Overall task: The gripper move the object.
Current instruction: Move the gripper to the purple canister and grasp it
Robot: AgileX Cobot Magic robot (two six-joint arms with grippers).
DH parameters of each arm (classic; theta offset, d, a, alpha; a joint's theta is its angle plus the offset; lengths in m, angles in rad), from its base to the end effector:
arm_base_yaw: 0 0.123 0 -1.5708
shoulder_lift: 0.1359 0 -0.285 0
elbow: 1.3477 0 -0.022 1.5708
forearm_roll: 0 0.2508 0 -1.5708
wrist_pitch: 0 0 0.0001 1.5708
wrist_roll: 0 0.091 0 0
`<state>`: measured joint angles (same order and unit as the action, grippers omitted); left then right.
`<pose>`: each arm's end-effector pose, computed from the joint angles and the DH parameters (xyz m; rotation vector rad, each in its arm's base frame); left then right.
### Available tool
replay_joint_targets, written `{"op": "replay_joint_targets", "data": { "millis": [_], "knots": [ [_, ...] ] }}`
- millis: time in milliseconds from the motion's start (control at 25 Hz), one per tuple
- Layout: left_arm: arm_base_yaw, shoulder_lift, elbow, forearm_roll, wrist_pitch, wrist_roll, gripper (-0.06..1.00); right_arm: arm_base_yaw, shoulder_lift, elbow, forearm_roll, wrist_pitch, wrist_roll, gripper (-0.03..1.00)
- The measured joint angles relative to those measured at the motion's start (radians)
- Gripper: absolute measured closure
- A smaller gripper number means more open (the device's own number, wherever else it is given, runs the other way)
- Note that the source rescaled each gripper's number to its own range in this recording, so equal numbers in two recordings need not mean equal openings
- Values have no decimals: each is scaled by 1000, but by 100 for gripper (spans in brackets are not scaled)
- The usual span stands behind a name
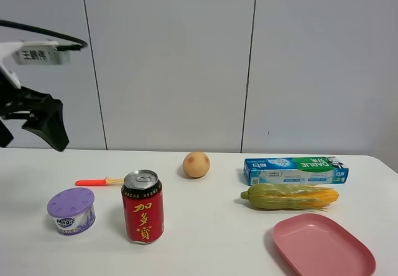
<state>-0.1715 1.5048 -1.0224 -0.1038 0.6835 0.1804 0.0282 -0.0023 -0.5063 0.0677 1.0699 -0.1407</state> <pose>0.2974 -0.0576 0.2511 0.3797 2.6201 -0.1106 -0.0066 0.0052 0.2784 -0.1762 2.0354 0.0107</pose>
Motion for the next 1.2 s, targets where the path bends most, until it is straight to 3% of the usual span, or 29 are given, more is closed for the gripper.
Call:
{"op": "replay_joint_targets", "data": {
  "millis": [200,480,880,1200],
  "knots": [
    [-64,76,0,-6,-44,90,-6,0,0,0,0,0,0,-3],
    [-67,145,-3,-8,-63,198,-6,0,0,0,0,0,0,-3],
    [-68,237,-3,-9,-89,445,-6,0,0,0,0,0,0,-3],
    [-68,277,-6,-9,-153,513,-6,0,0,0,0,0,0,-3]
  ]
}}
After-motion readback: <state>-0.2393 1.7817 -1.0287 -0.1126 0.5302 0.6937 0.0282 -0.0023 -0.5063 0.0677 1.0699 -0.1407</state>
